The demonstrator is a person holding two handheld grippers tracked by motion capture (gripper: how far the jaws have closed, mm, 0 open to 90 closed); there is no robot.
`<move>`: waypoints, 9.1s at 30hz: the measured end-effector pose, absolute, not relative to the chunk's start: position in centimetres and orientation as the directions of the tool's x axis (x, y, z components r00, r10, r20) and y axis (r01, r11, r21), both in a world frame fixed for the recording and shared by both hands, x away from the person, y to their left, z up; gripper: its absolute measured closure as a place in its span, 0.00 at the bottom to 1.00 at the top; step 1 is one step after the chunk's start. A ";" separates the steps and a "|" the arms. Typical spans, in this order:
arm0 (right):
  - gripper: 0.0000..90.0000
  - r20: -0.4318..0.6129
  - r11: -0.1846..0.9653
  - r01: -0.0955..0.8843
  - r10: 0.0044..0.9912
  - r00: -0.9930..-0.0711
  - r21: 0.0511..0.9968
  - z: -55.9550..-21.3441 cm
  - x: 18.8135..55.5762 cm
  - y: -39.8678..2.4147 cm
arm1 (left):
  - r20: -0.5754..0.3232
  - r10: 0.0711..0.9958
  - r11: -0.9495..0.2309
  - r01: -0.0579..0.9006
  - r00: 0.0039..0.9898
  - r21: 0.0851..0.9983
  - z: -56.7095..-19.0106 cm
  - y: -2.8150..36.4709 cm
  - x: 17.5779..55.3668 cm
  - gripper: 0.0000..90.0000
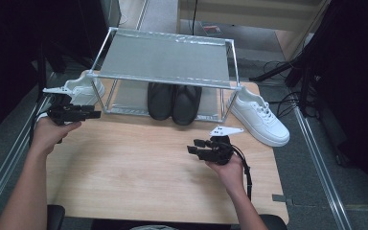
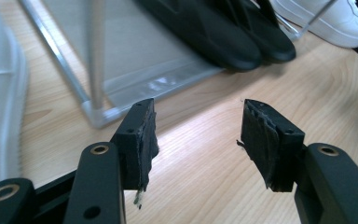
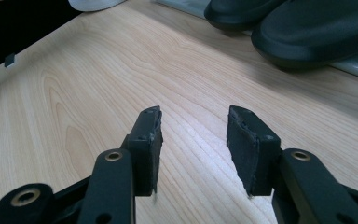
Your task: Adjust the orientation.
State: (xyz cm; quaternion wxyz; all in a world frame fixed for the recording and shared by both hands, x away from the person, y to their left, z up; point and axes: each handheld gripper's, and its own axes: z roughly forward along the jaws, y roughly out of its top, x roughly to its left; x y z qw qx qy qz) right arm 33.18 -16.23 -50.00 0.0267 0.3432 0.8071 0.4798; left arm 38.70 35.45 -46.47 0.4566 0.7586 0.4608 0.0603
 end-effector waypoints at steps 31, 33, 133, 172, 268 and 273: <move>0.62 0.285 0.303 0.546 0.605 -0.743 0.781 -50.3 32.9 -16.6 | -0.214 0.872 -0.154 0.662 0.440 0.733 -43.9 41.6 45.2 0.62; 0.62 0.284 0.308 0.550 0.608 -0.742 0.776 -50.4 32.7 -16.6 | -0.211 0.874 -0.154 0.661 0.438 0.735 -44.0 41.7 45.5 0.62; 0.55 0.277 0.341 0.495 0.521 -0.807 0.799 -49.3 35.4 -13.5 | -0.318 0.713 -0.275 0.666 0.625 0.693 -42.8 28.7 30.7 0.92; 0.68 0.260 0.246 0.527 0.657 -0.708 0.813 -48.9 32.0 -19.3 | -0.325 0.380 -0.602 0.498 0.866 0.624 -48.0 9.3 31.7 0.91; 1.00 0.260 0.367 0.539 0.589 -0.765 0.758 -49.6 34.4 -14.9 | -0.283 0.639 -0.376 0.611 0.715 0.696 -48.1 21.5 29.6 1.00; 1.00 0.270 0.371 0.542 0.577 -0.771 0.754 -49.6 35.3 -14.1 | -0.286 0.661 -0.358 0.627 0.694 0.692 -48.4 22.1 28.8 1.00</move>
